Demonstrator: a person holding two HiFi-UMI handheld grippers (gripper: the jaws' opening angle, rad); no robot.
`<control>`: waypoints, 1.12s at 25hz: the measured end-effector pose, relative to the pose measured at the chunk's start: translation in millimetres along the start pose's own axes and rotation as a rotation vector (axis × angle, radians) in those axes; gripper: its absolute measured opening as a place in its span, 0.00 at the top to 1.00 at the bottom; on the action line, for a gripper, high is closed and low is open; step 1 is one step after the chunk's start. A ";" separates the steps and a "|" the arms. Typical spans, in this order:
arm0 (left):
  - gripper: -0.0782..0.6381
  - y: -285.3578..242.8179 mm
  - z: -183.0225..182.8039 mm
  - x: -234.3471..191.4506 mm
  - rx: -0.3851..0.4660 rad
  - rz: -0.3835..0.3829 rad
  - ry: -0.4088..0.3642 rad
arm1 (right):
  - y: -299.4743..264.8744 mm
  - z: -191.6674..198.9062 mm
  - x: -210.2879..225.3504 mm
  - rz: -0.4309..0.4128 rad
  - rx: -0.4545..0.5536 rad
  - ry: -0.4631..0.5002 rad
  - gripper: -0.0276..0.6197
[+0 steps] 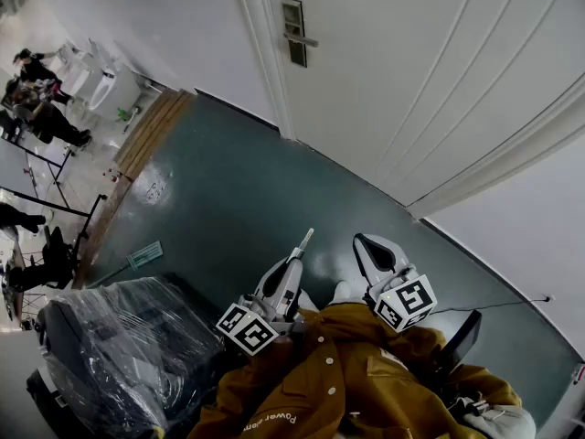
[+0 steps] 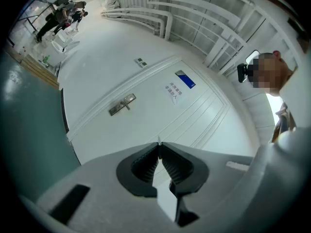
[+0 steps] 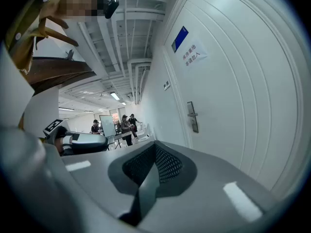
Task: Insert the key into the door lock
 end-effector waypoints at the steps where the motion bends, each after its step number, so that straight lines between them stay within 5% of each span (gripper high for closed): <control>1: 0.86 2.1 -0.2 0.6 0.001 -0.001 0.001 | 0.5 0.0 -1.9 0.000 -0.001 0.000 0.95; 23: 0.86 60.7 -10.2 -18.5 0.058 -0.030 0.081 | -13.0 4.7 -36.0 0.001 0.021 -0.058 0.95; 28: 0.86 69.4 -30.7 -41.7 0.081 -0.033 0.078 | -29.9 7.1 -42.1 0.027 0.032 -0.056 0.85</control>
Point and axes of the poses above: the fingertips, and each gripper's own axes: y backward along the fingers, x to its right, z out of its underside, the point moved 9 cm from there along y, backward along the fingers, and after that the axes turned 6 degrees about -x, right-handed, at the moved point
